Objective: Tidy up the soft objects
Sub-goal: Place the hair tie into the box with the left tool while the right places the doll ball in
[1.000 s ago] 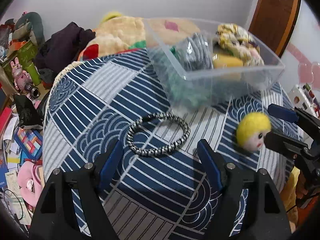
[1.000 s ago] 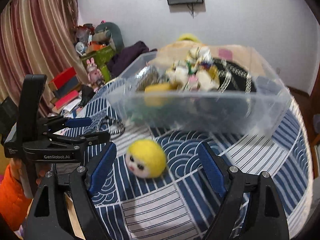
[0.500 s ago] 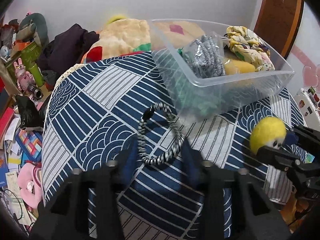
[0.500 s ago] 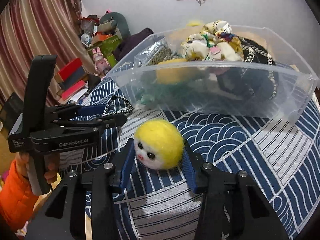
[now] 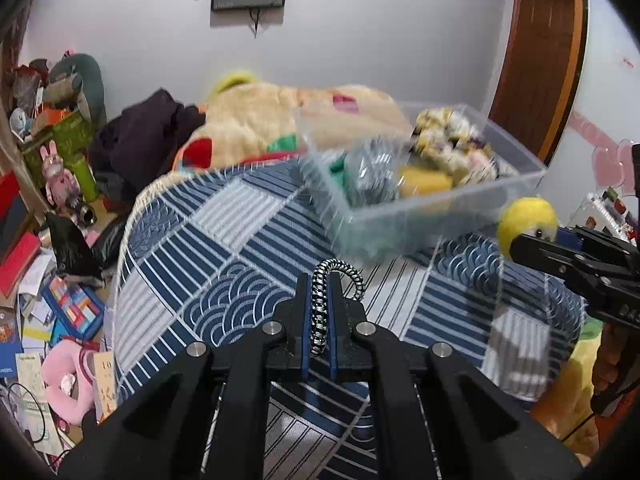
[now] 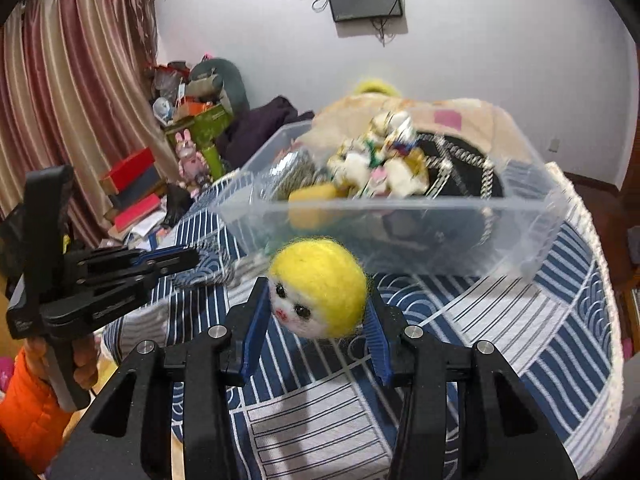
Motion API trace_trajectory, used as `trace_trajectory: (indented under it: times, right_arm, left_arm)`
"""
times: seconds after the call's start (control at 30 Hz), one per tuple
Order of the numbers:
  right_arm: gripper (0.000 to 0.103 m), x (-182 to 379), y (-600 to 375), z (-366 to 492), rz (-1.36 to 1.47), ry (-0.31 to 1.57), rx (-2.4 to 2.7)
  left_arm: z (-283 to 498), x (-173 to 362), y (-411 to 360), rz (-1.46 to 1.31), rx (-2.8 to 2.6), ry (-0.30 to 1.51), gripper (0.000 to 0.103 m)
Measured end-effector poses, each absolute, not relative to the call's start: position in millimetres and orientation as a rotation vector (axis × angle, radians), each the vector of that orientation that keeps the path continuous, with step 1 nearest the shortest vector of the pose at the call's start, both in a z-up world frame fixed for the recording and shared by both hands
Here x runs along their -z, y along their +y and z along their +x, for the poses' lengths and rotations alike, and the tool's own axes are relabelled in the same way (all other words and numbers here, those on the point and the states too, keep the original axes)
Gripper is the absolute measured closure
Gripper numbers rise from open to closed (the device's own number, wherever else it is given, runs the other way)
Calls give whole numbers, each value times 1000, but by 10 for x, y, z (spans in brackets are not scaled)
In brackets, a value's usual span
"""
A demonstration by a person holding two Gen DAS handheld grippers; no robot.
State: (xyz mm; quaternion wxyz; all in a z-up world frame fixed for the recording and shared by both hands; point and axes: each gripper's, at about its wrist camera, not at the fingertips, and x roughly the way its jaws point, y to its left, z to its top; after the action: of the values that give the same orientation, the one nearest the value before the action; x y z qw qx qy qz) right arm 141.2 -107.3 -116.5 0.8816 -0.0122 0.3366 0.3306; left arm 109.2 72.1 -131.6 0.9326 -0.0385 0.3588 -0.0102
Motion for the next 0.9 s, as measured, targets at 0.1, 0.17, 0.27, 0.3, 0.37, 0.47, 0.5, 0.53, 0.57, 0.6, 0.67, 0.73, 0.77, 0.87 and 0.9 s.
trace_trajectory:
  times: [0.1,0.17,0.27,0.3,0.37,0.47,0.5,0.53,0.57,0.6,0.67,0.73,0.77,0.87,0.9]
  right_arm:
    - [62,1069,-1144,1415,-17,670,-675]
    - [62,1020,-1175,1406,-10,652,-667]
    - [62,938,-1231,1420,-4,623,-652]
    - [62,907,-1248,1432,-3,613,-644]
    - [62,847,-1286,1472,8,593,-630]
    - [62,765,-1277,1525,11,562,-606]
    - [62,731,-1273,1544,9,550,-598]
    - [62,699,-1263,1569,9,541,-593]
    - [62,679,-1260,1594,8,533,-587]
    - [62,659,-1260,1620,6,527,-578]
    - [62,634,-1262,1676,7,521,-563]
    - [62,622,-1270,1751,2,526,-543]
    - [62,623,-1268,1789,-3,530,-534]
    - [62,684,-1266,1919,-13,563,-510]
    - [62,721,-1261,1964,-17,578,-504]
  left_arm:
    - [1053,1168,691,-73,26,691,97]
    - [1035,1078,682,-76,35,667,97]
    - [1033,901,646,-68,51,618,97]
    - [1051,862,631,-65,54,603,97]
    - [1083,754,599,-57,63,572,97]
    - [1161,632,541,-54,77,534,97]
    - [1200,604,519,-54,81,525,97]
    - [1237,585,497,-53,82,519,97]
    - [1296,571,468,-53,82,513,97]
    - [1345,567,446,-54,85,511,97]
    - [1447,582,401,-62,102,515,97]
    - [1566,622,354,-62,105,526,97]
    - [1648,657,328,-66,114,534,97]
    - [1848,783,280,-83,133,581,97]
    - [1903,827,264,-88,137,596,97]
